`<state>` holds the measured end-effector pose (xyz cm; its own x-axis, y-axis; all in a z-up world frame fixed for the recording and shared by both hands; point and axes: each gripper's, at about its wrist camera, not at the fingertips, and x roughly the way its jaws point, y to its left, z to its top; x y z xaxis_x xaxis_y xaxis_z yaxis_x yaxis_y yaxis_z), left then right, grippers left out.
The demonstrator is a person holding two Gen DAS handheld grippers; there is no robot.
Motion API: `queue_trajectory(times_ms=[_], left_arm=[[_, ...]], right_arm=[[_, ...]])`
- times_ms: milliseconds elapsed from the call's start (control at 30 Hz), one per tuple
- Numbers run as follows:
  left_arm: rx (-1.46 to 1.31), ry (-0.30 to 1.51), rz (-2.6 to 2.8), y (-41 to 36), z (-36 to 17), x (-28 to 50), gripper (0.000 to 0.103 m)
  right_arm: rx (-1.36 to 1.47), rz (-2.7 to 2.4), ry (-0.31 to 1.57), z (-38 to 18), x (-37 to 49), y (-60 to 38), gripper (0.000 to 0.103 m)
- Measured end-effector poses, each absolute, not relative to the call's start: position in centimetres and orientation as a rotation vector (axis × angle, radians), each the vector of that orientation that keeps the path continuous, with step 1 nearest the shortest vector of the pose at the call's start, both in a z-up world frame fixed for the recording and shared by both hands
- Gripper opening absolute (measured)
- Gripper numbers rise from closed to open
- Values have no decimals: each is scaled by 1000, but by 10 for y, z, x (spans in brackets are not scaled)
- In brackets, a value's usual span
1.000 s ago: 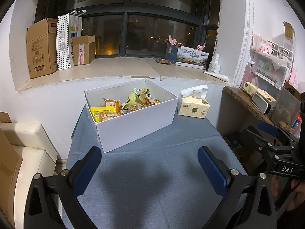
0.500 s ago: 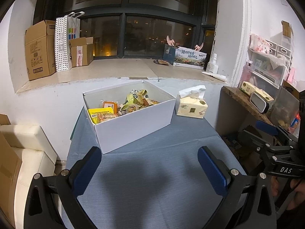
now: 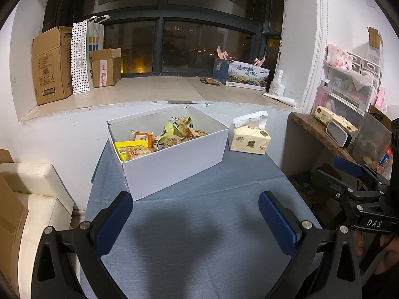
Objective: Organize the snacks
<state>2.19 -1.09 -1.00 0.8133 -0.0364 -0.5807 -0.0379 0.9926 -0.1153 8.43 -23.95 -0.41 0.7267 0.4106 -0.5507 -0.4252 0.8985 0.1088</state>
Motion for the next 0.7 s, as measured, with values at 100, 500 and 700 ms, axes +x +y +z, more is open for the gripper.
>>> queue_trajectory(times_ms=[100,500,700], left_arm=[[-125,621,2,-11,-10,22,103],[-126,621,-4,-11,-9,21,103],[-119,626,-9,-12,-9,21,103]], right_arm=[[-25,464,601,-4,84,-239,103],[-29,460,602,-4,83,-239,103],[-26,464,604,-5,84,-238,103]])
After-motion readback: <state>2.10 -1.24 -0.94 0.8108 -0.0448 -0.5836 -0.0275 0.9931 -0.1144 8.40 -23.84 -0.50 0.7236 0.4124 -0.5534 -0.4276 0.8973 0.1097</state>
